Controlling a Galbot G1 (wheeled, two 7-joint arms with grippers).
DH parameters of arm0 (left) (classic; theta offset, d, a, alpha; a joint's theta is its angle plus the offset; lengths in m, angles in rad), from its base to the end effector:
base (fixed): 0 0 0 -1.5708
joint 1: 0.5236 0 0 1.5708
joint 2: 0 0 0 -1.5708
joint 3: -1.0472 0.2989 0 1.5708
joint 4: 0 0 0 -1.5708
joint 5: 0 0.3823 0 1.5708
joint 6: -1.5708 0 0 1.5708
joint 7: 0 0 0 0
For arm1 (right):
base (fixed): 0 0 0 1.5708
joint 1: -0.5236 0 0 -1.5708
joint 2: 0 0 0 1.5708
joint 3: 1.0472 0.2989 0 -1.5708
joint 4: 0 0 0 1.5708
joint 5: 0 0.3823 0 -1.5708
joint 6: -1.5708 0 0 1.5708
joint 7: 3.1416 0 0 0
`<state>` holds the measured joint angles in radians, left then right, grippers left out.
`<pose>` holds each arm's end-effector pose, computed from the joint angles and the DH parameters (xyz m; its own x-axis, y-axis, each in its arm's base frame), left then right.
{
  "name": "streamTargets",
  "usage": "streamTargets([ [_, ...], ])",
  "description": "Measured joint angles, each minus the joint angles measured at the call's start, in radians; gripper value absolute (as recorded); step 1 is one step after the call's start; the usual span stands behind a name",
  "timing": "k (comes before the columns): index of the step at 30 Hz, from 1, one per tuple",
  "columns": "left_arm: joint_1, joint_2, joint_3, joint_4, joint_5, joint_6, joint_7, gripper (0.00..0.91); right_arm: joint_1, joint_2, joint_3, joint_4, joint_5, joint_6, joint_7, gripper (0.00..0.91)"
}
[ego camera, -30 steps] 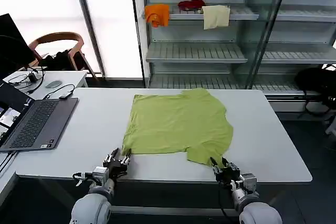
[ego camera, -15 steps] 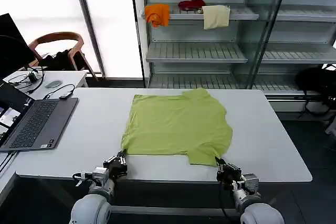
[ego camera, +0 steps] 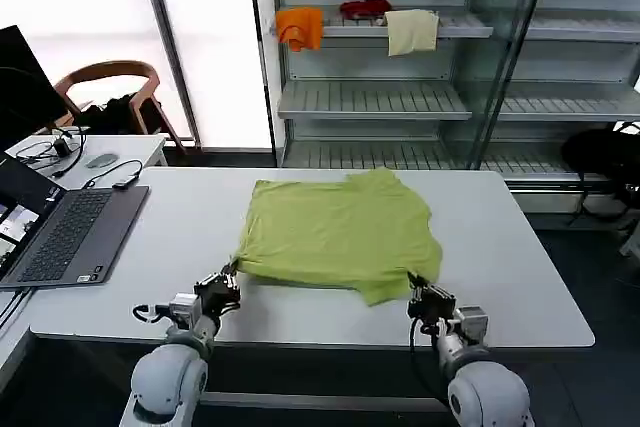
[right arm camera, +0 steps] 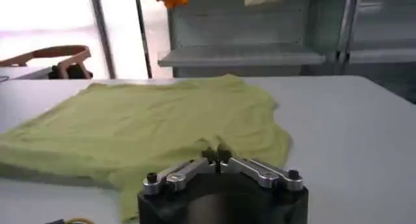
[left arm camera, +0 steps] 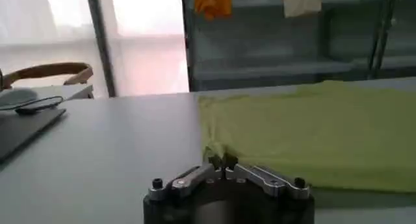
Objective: Fold and organize the clothes.
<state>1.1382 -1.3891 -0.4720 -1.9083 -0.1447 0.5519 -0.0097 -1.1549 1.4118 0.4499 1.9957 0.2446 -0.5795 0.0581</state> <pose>0.3431 0.0128 -0.2049 -0.9464 0.0766 0.3138 0.0932 0.9949 0.0382 0.3299 0.0030 -0.1801 -0.9529 -0.1225 0.2773 -0.1078 0.9919 0.0678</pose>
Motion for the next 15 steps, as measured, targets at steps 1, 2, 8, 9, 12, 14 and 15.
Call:
streamTargets([
  [1, -0.014, -0.002, 0.000, 0.009, -0.001, 0.001, 0.000, 0.000, 0.018, 0.002, -0.002, -0.013, 0.000, 0.000, 0.001, 0.000],
  [2, -0.026, -0.003, 0.000, 0.019, -0.002, 0.002, -0.001, 0.000, 0.036, 0.006, -0.004, -0.026, 0.000, 0.000, 0.002, 0.000],
  [8, -0.100, -0.015, 0.004, 0.083, -0.009, 0.005, -0.005, 0.000, 0.155, 0.026, -0.013, -0.129, -0.010, 0.000, 0.002, 0.000],
  [9, -0.114, -0.017, 0.005, 0.096, -0.009, 0.005, -0.006, 0.000, 0.173, 0.031, -0.013, -0.148, -0.014, 0.000, 0.000, 0.000],
  [12, -0.149, -0.023, 0.009, 0.136, -0.007, 0.003, -0.006, 0.000, 0.225, 0.044, -0.014, -0.206, -0.028, 0.000, -0.010, 0.000],
  [14, -0.172, -0.027, 0.013, 0.163, -0.005, -0.001, -0.006, 0.000, 0.255, 0.051, -0.014, -0.243, -0.038, 0.000, -0.016, 0.000],
  [15, -0.182, -0.029, 0.015, 0.177, -0.003, -0.003, -0.005, 0.000, 0.269, 0.056, -0.015, -0.260, -0.044, 0.000, -0.020, 0.000],
])
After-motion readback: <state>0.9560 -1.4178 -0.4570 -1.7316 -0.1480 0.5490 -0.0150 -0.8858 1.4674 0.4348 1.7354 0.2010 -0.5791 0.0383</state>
